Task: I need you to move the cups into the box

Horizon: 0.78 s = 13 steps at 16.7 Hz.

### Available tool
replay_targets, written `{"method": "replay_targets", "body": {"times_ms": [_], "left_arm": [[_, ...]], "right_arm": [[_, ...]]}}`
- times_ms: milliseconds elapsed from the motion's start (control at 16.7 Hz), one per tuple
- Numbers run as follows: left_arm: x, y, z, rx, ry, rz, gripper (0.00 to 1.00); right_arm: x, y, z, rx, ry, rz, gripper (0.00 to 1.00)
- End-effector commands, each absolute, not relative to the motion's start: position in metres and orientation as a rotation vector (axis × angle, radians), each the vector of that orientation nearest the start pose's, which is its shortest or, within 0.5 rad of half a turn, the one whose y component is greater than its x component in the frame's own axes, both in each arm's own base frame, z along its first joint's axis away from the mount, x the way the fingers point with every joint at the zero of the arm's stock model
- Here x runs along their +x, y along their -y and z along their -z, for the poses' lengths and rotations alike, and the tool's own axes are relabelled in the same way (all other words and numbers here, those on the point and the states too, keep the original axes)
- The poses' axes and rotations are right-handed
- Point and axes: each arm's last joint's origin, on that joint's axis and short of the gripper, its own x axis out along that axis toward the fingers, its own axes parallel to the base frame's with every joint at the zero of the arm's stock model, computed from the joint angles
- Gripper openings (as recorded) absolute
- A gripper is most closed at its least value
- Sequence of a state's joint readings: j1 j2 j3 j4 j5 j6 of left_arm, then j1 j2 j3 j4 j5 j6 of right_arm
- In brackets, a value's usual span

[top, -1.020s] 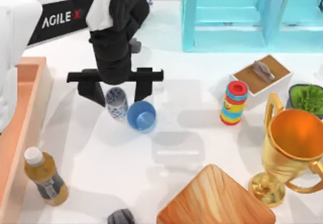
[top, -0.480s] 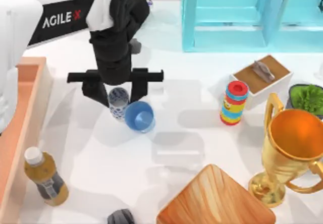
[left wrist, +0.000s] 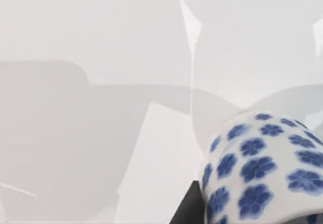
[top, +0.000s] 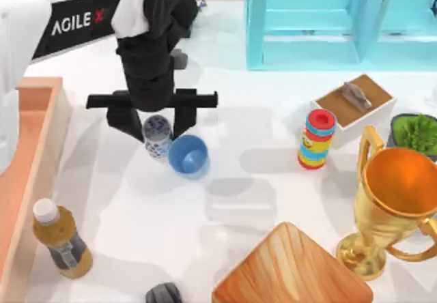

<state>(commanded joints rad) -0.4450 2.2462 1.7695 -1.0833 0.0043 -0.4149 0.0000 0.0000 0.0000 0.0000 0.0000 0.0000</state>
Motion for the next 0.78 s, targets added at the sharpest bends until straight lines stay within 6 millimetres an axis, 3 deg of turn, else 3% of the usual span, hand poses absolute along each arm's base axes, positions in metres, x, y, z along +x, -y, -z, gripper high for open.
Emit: {"method": "replay_targets", "body": {"times_ms": [420,540,780], "left_arm": [[0.398,0.099,-0.231,0.014,-1.573,0.016,0.00],[0.397,0.090,-0.241,0.013,-1.565,0.018,0.00],[0.396,0.091,-0.239,0.019,-1.569,0.020,0.00]], "right_arm": [[0.106,0.001,-0.160,0.000,0.000,0.000,1.00],[0.106,0.001,-0.160,0.000,0.000,0.000,1.00],[0.106,0.001,-0.160,0.000,0.000,0.000,1.00]]}}
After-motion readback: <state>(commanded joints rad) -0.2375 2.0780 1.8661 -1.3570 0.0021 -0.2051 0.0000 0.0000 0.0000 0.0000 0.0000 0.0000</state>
